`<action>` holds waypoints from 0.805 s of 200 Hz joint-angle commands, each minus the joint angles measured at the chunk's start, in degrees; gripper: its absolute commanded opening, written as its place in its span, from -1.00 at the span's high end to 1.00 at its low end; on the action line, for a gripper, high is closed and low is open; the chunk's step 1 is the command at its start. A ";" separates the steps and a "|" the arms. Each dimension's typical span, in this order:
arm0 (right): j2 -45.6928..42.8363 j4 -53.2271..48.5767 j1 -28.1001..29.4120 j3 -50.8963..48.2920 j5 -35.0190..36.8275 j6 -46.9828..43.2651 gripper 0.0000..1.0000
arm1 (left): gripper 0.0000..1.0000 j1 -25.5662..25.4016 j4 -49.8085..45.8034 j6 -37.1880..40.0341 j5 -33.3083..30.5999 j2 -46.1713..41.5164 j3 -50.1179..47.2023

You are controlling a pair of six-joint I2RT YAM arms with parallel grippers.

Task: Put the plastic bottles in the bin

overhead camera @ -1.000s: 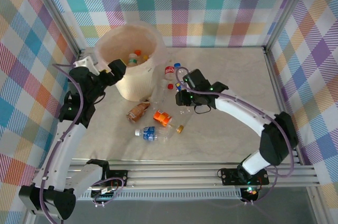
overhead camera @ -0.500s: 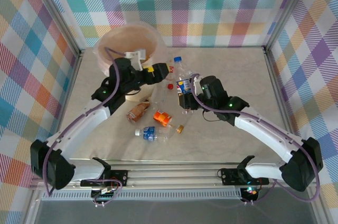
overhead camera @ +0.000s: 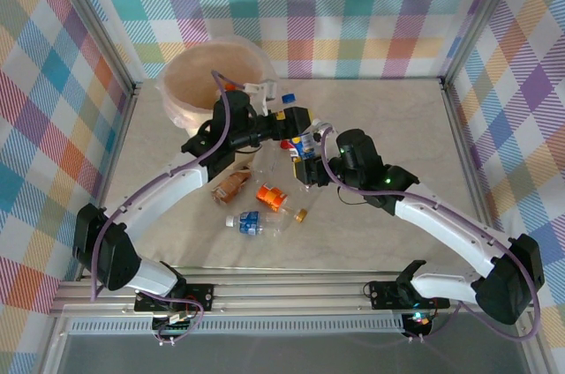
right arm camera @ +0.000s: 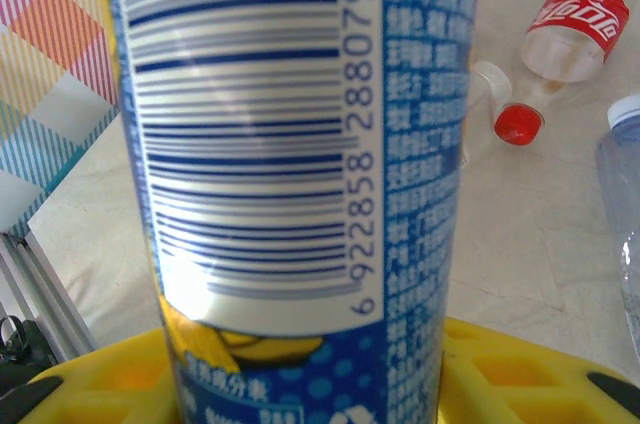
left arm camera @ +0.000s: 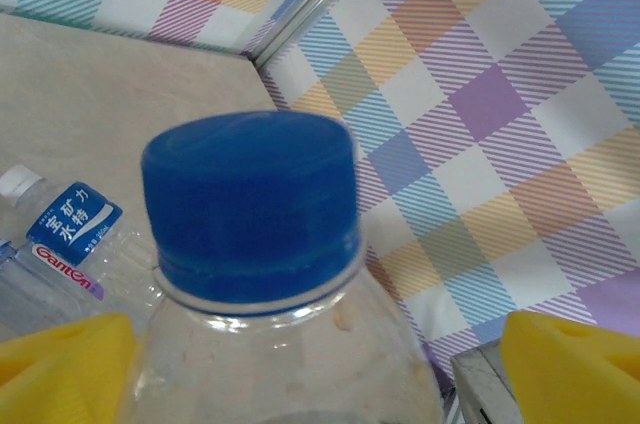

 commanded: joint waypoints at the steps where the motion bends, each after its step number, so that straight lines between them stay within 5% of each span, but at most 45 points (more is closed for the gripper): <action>1: -1.52 3.13 0.43 -0.79 -1.09 -1.08 0.05 | -0.87 -0.77 1.21 -0.51 0.88 0.32 1.47; 74: -1.58 3.41 0.52 -0.89 -0.08 -0.76 -0.02 | -0.28 -0.77 1.29 -0.51 0.87 -0.19 0.39; 123: -1.76 3.49 0.52 -0.88 0.57 -0.86 -0.13 | -0.06 -0.77 1.22 -0.21 0.69 -0.26 0.53; 161: -1.68 3.13 0.52 -0.80 0.99 -0.70 -0.58 | 0.05 -0.77 1.27 0.53 0.31 -0.30 0.60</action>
